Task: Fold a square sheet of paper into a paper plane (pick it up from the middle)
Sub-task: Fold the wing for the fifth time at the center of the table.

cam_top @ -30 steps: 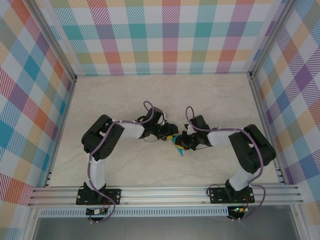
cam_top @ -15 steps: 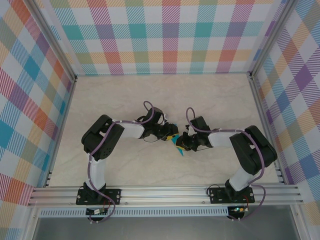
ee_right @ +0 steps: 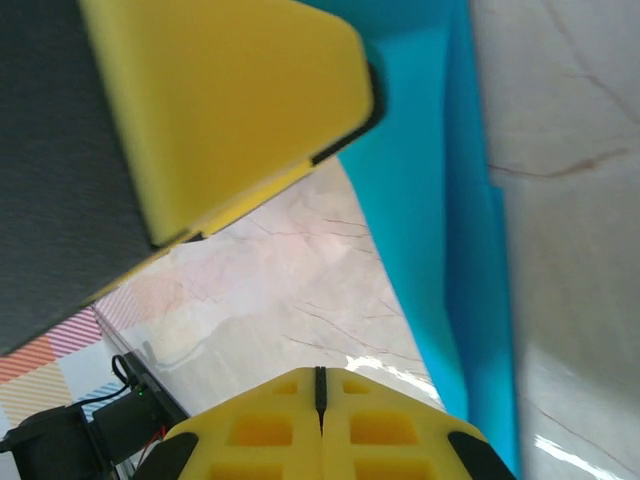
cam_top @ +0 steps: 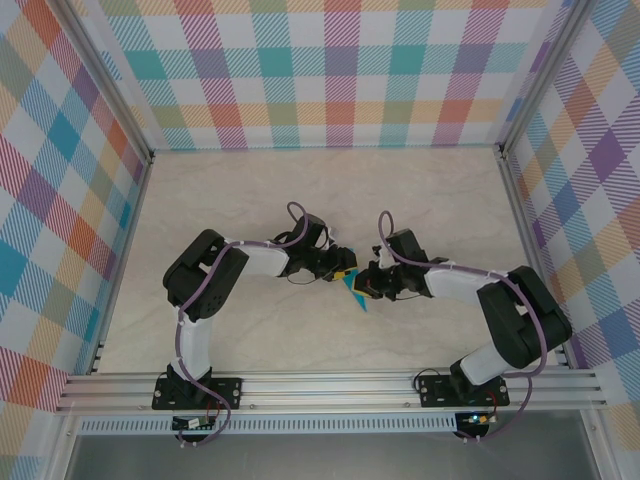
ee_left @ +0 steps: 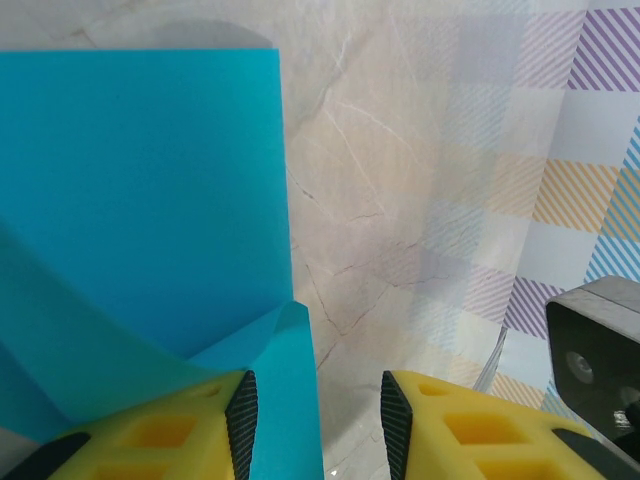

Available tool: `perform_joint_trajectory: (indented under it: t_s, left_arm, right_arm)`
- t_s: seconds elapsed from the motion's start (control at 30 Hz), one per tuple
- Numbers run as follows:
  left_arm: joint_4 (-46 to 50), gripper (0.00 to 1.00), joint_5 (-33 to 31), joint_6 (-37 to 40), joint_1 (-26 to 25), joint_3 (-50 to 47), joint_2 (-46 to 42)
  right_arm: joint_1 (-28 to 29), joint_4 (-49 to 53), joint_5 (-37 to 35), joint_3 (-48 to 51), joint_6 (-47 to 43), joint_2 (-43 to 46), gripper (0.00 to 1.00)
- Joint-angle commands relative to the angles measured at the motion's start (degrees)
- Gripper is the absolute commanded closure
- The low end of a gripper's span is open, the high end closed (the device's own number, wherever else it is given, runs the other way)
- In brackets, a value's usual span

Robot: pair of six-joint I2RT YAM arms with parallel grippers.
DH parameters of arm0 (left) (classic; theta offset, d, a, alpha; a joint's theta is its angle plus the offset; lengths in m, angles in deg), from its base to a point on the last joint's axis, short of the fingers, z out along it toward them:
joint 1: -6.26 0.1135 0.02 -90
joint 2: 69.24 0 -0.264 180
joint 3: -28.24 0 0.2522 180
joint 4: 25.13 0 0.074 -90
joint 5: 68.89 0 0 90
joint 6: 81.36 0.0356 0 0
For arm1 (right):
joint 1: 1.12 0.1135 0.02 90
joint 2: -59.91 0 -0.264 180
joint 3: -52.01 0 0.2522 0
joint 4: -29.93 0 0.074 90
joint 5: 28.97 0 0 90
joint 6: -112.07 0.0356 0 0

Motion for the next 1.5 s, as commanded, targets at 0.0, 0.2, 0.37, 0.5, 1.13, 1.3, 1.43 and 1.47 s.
perform_joint_trajectory:
  t_s: [0.0,0.2,0.37,0.5,1.13,1.3,1.43,1.47]
  left_arm:
    - [5.8,0.6,-1.9,1.2,-0.4,-0.2,3.5]
    - [5.8,0.6,-1.8,1.3,-0.4,-0.3,3.6]
    - [6.5,0.6,-2.0,1.7,-0.4,-0.2,3.8]
    - [6.5,0.6,-2.0,1.9,-0.4,-0.6,3.6]
    - [6.3,0.6,-1.9,1.8,-0.3,-0.7,3.2]
    - [6.4,0.6,-1.7,1.7,-0.3,-0.6,3.1]
    - [6.0,0.6,-1.7,1.6,-0.3,-0.9,3.1]
    - [6.0,0.6,-1.7,1.6,-0.3,-0.9,3.1]
  right_arm:
    - [0.6,-0.9,3.1,-1.5,-0.1,-3.3,0.97]
    - [1.1,5.2,0.1,-3.2,-1.9,-7.1,0.96]
    - [1.0,8.7,-3.8,-1.3,-2.9,-7.2,0.95]
    - [0.9,6.9,-3.7,1.0,-2.0,-6.4,0.95]
    - [1.5,16.9,-10.0,-2.5,-9.3,3.1,0.71]
    - [2.7,17.6,-10.4,-4.5,-10.4,0.2,0.7]
    - [3.3,19.8,-12.5,-6.1,-11.3,-1.8,0.7]
    - [3.2,20.3,-13.1,-6.3,-11.4,-2.1,0.71]
